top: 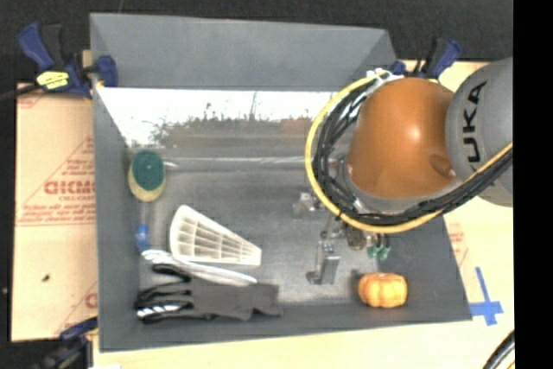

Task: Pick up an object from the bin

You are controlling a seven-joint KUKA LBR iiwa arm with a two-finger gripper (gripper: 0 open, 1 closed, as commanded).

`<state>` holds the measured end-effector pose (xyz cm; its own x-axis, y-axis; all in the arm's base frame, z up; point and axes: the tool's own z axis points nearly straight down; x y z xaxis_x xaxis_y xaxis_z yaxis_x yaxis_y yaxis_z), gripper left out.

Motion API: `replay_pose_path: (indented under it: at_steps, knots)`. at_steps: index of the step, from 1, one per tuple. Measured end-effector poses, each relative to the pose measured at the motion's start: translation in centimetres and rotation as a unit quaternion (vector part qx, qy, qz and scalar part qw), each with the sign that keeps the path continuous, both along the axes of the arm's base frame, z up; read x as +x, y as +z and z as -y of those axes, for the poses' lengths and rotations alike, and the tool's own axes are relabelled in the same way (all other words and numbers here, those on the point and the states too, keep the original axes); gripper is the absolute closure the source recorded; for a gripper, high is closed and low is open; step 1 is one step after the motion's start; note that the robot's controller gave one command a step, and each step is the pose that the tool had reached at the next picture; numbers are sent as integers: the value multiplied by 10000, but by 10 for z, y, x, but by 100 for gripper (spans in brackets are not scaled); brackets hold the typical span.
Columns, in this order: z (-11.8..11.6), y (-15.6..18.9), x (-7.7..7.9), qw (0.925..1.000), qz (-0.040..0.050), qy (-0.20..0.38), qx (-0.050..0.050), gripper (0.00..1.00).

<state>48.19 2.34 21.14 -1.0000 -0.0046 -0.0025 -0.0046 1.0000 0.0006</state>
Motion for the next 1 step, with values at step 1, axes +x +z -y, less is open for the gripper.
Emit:
replay_pose_path:
  at_steps: [1]
  knots:
    - [-77, -143, 21, 9997, 7, -241, 10, 0]
